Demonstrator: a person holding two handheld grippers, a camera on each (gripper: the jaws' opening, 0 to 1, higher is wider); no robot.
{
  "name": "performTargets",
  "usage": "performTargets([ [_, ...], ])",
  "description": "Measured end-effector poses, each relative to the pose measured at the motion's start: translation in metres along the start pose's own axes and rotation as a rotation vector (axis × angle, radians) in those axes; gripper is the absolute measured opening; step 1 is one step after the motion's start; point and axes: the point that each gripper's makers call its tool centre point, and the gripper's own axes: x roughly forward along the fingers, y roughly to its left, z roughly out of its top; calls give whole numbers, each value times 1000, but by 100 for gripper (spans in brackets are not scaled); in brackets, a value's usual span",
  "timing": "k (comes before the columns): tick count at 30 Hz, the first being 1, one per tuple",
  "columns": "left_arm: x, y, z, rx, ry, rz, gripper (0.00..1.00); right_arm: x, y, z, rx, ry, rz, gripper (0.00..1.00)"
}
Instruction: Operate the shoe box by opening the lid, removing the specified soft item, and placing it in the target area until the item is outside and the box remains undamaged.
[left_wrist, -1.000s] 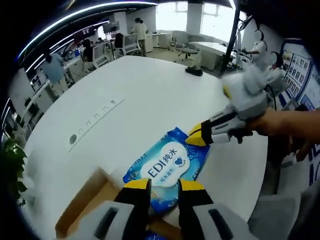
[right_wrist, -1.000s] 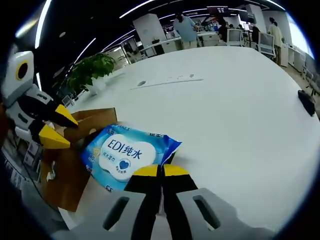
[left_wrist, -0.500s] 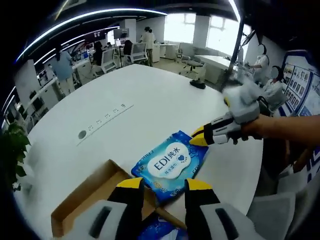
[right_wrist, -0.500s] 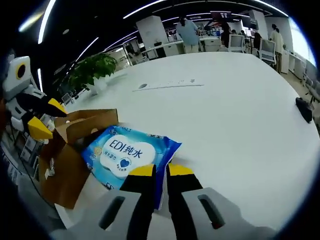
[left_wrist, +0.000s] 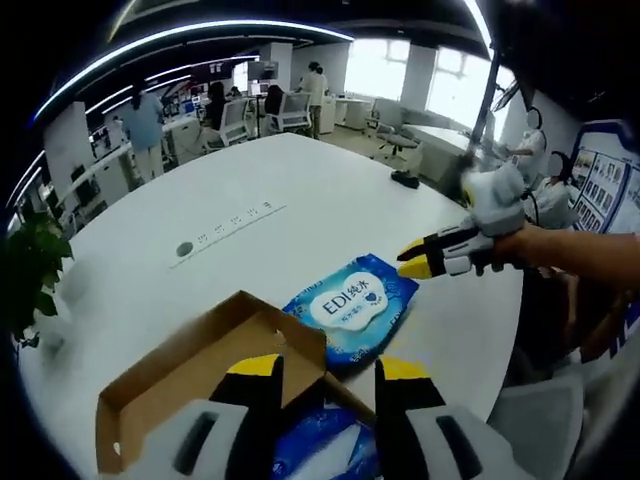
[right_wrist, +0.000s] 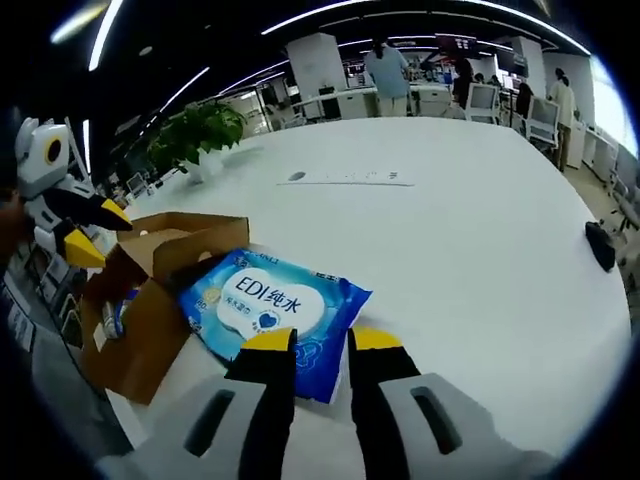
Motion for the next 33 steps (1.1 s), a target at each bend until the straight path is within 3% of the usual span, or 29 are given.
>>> performTargets([
  [19, -39, 17, -49, -18, -11, -2, 47, -35, 27, 11, -108, 15, 2, 33],
  [26, -49, 17, -70, 16, 24, -47, 40, -48, 47, 19, -159, 10, 13, 36],
  [33, -52, 15, -88, 121, 57, -100, 38, -61, 75, 29, -193, -13, 34, 36],
])
